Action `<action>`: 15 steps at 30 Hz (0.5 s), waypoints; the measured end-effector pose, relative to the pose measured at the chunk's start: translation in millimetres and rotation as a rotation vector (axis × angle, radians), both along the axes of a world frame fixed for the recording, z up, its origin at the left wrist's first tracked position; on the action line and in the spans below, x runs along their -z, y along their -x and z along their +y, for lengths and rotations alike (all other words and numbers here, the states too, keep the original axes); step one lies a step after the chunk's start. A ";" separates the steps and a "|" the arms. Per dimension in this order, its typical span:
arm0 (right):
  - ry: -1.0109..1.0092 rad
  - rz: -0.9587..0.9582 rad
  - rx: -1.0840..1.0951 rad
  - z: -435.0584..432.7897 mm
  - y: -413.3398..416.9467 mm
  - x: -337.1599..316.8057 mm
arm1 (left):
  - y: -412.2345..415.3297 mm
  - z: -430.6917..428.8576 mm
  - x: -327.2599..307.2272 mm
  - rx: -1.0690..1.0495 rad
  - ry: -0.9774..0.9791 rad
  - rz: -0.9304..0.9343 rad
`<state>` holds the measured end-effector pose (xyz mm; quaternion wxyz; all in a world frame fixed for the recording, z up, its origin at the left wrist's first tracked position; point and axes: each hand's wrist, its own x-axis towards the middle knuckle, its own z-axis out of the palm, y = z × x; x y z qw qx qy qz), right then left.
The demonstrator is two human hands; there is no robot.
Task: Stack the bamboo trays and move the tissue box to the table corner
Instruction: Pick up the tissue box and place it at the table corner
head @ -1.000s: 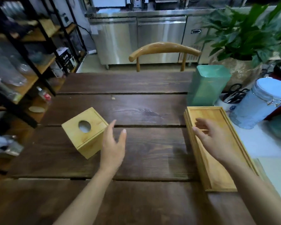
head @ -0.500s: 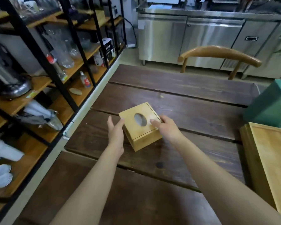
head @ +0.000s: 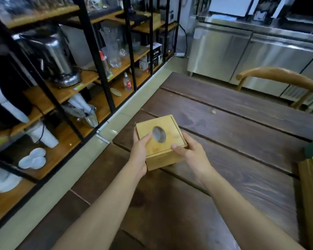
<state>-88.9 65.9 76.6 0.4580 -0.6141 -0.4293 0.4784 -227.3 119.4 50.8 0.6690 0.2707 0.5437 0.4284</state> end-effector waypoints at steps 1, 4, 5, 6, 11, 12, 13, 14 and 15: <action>0.001 0.018 -0.036 -3.9 12.8 -3.5 | 15.5 -7.0 -3.5 -0.024 -0.013 0.015; 0.023 0.043 -0.142 -17.8 51.2 -6.5 | 61.6 -33.7 -11.0 -0.094 -0.015 0.065; 0.027 0.046 -0.168 -22.2 64.4 -6.4 | 76.6 -43.4 -11.8 -0.125 -0.018 0.081; 0.036 0.057 -0.195 -26.9 77.1 -6.3 | 90.5 -53.5 -13.4 -0.158 -0.025 0.100; 0.063 0.113 -0.390 -49.6 132.0 -4.7 | 145.3 -108.2 -15.7 -0.364 -0.062 0.094; 0.069 0.110 -0.424 -53.6 142.1 -3.7 | 154.0 -119.3 -15.9 -0.402 -0.070 0.098; 0.078 0.105 -0.455 -57.6 151.3 -1.9 | 162.1 -129.9 -14.6 -0.436 -0.074 0.103; 0.087 0.103 -0.481 -61.7 160.6 -0.5 | 169.3 -139.6 -13.7 -0.469 -0.081 0.106; 0.098 0.100 -0.507 -65.8 169.4 0.7 | 176.5 -148.2 -11.8 -0.502 -0.083 0.109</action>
